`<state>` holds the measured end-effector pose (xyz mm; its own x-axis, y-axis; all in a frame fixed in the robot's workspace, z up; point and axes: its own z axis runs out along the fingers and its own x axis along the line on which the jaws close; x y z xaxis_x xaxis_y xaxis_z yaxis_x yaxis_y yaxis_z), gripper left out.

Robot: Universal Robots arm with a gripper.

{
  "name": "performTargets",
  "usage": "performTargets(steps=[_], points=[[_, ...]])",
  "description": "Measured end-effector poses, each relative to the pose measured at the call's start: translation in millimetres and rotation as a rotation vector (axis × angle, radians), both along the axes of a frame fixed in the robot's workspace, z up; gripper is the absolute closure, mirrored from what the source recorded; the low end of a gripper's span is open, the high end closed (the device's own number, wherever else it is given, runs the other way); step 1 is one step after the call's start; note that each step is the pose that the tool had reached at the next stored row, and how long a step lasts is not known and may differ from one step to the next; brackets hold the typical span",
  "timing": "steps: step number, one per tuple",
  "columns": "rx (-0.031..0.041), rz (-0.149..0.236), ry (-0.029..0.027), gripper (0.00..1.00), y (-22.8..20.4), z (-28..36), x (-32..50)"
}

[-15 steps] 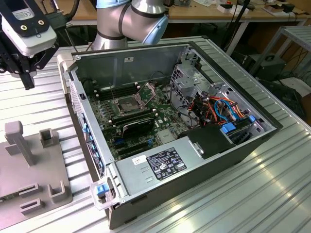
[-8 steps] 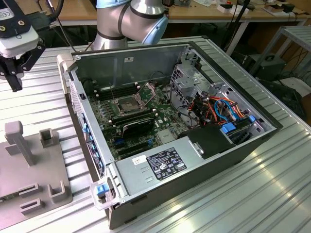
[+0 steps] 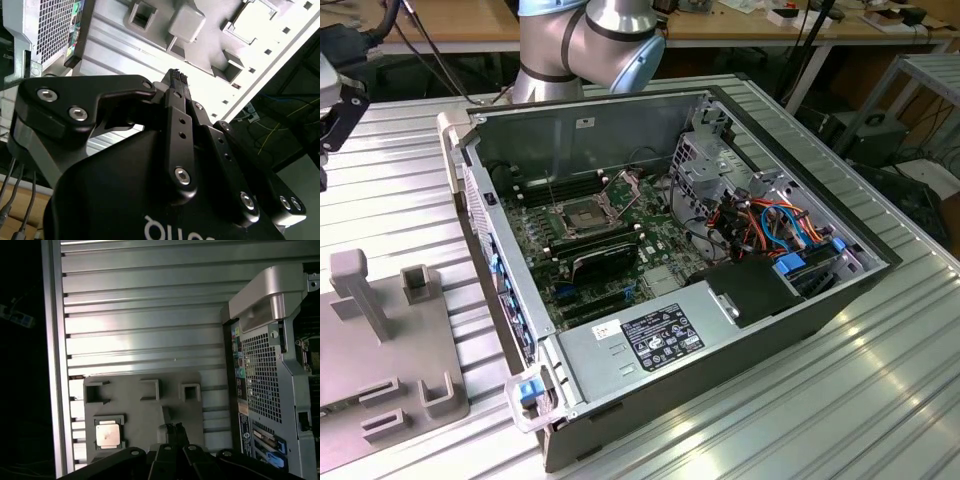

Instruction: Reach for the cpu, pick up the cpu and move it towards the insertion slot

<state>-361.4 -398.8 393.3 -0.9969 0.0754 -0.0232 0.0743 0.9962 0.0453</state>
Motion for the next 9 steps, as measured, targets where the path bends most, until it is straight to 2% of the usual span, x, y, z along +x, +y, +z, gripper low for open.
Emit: performTargets(steps=[9], points=[[0.0, 0.0, 0.0, 0.89, -1.3, -0.1, -18.7]])
